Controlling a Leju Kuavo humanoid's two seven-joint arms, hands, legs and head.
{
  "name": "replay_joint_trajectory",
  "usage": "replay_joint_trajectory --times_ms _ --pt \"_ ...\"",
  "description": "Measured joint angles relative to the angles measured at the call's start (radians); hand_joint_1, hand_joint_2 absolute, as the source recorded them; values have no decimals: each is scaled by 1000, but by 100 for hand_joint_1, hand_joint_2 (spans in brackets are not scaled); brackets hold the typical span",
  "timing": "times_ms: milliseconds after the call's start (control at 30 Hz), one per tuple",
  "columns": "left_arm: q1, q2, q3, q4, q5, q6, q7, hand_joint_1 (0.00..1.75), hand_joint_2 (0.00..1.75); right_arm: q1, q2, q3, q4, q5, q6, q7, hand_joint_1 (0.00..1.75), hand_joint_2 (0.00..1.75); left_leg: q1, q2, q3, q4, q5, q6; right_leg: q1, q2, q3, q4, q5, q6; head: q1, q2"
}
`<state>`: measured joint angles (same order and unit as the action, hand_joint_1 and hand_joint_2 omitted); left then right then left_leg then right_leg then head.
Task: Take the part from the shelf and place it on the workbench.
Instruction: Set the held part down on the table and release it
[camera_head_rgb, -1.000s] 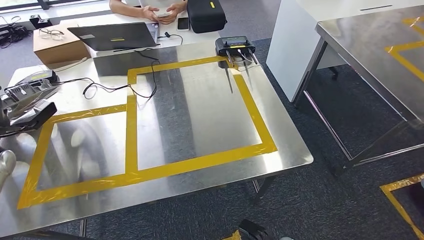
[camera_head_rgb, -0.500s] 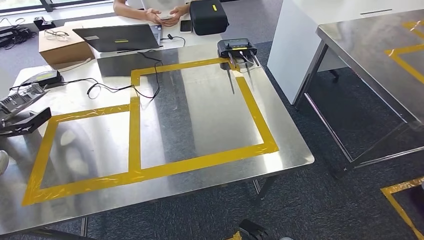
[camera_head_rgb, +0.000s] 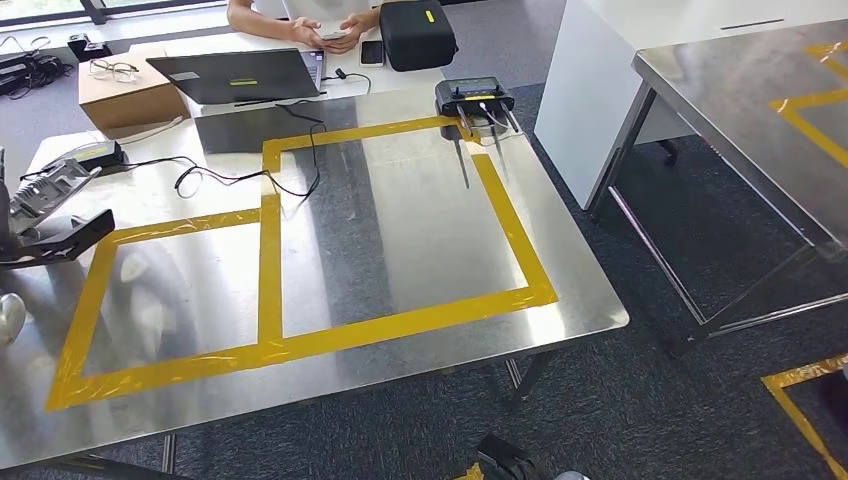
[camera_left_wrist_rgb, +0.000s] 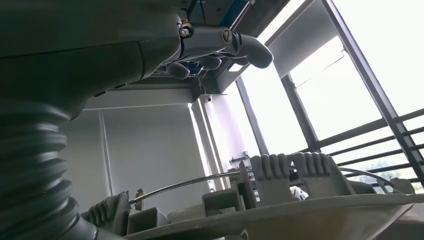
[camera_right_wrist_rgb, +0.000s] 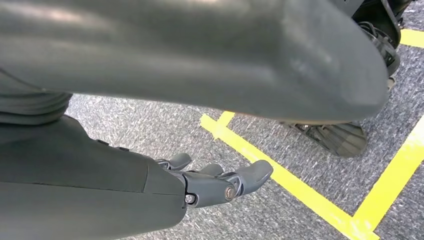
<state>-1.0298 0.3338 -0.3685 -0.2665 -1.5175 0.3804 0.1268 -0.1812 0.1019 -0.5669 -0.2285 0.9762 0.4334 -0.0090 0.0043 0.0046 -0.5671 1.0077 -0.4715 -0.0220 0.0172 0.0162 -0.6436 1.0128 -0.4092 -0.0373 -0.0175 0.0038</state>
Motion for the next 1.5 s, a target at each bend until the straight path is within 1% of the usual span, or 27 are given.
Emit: replay_joint_trajectory --times_ms 200,400,533,600,967,1200,1500 --pt "1 -13 0 8 18 9 -21 0 175 2 0 0 1 -5 0 -1 0 0 0 0 0 0 0 0 0 0 0 0 0 0 0 0" --pt "3 -25 10 12 88 42 -35 0 175 2 0 0 2 -5 0 0 0 0 0 0 0 0 0 0 0 0 0 0 0 0 0 0" --pt "13 -42 53 12 167 104 -84 0 175 3 1 0 2 -5 0 2 0 0 0 -1 0 0 0 0 0 -1 0 0 0 0 0 0" --pt "18 -53 73 12 182 127 -109 0 175 3 2 0 2 -6 0 2 0 0 -1 -1 0 0 0 0 -1 -1 0 0 0 0 0 0" --pt "36 -96 96 2 195 168 -174 0 175 9 6 0 2 -15 0 -1 0 0 -2 -2 0 0 0 1 -2 -2 1 0 0 0 0 0" --pt "36 -122 146 -12 261 244 -256 0 175 12 7 -2 2 -21 0 -1 0 0 -2 -2 1 0 0 1 -2 -2 2 0 0 1 0 0" --pt "36 -136 169 -19 271 252 -266 0 175 15 7 -2 2 -21 0 -1 0 0 -2 -2 2 0 0 1 -2 -2 3 0 0 1 0 0"
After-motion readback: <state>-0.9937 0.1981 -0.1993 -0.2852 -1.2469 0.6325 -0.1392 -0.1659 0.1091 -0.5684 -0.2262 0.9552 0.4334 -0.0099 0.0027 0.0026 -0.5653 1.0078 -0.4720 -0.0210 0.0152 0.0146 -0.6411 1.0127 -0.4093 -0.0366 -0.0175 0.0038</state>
